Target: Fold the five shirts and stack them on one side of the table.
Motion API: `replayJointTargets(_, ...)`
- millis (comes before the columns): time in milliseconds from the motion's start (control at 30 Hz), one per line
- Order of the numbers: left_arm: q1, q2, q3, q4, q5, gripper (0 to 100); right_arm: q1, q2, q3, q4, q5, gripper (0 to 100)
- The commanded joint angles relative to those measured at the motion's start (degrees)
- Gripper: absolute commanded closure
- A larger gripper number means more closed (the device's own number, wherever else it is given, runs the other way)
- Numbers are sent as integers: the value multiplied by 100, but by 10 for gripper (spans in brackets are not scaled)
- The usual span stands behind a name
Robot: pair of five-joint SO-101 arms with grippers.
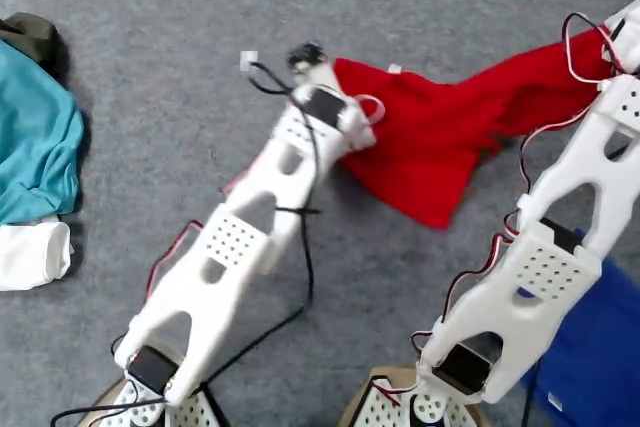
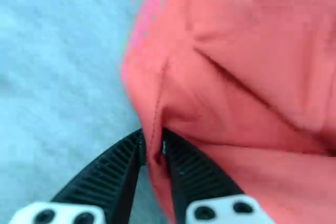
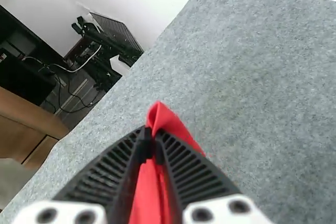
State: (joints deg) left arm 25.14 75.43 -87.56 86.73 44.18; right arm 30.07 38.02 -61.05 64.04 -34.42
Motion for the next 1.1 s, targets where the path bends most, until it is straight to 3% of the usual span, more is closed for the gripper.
replayJointTargets(0, -642, -312, -686, -53, -193, 980, -171, -242, -66, 53, 123, 993)
replayJointTargets(267, -1767, -866, -818, 26, -519, 980, -1095, -268, -435, 897, 1046, 993)
replayJointTargets(533, -2892, -1429, -765, -220, -738, 980, -2519, -48, -259, 1644, 2127, 993)
replayJointTargets(667, -2954, -1015, -756, -396, -721, 971, -2914, 514, -171, 1345, 2119, 993)
replayJointTargets(867, -2875, -312, -826, -448, -703, 800, -2958, 1613, -189, 466, 1609, 993)
replayJointTargets(1067, -3015, -382, -826, 176, -853, 784, -2809, 2255, -479, 35, 1020, 993)
